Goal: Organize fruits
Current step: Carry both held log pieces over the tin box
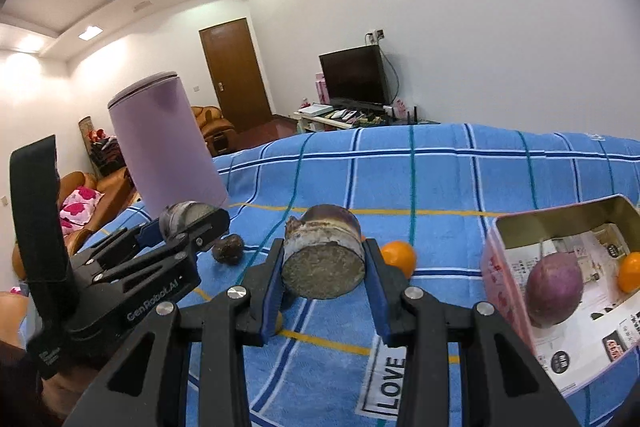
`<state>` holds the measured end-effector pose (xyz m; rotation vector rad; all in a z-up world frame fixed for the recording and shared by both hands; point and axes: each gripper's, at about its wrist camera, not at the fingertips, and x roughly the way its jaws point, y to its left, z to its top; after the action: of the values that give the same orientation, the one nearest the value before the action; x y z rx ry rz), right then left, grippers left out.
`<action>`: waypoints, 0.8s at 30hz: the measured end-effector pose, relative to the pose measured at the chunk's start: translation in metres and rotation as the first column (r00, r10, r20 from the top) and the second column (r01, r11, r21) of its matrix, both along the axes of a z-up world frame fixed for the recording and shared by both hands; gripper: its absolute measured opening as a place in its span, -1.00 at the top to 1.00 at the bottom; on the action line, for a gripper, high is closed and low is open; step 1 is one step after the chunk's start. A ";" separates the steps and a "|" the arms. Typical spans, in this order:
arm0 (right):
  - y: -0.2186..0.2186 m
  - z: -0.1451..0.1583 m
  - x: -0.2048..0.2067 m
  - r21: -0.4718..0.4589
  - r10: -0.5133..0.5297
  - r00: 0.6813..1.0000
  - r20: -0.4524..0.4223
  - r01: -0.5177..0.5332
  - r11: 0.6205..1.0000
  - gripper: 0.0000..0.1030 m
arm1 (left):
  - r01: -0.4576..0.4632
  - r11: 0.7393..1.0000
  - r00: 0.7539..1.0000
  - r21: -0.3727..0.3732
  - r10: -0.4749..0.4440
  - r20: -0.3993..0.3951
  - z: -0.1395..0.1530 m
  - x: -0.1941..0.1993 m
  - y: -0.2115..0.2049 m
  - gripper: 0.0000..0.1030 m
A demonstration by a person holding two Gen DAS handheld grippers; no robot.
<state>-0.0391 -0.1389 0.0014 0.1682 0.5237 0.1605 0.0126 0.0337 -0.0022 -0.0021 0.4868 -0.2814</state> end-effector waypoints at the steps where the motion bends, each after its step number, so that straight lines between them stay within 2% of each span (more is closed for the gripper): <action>1: 0.000 0.000 -0.001 -0.008 -0.007 1.000 0.003 0.007 1.000 0.24 | -0.007 1.000 1.000 0.005 0.007 -0.001 0.000 0.000 -0.001 0.07; 12: -0.016 0.004 -0.008 -0.073 -0.063 0.998 0.030 0.065 0.995 0.24 | -0.053 0.996 0.999 0.068 0.052 0.014 0.001 -0.013 -0.022 0.07; 19: -0.037 0.006 -0.014 -0.066 -0.103 0.994 0.039 0.106 0.992 0.24 | -0.052 0.996 0.999 0.076 0.052 0.008 0.001 -0.017 -0.031 0.07; 24: -0.044 0.005 -0.019 -0.093 -0.106 0.993 0.044 0.110 0.990 0.24 | -0.033 0.997 0.999 0.071 0.033 -0.002 0.001 -0.022 -0.044 0.07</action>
<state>-0.0579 -0.1824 0.0066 0.1000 0.4815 0.0327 -0.0093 -0.0103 -0.0016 0.0589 0.4991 -0.2313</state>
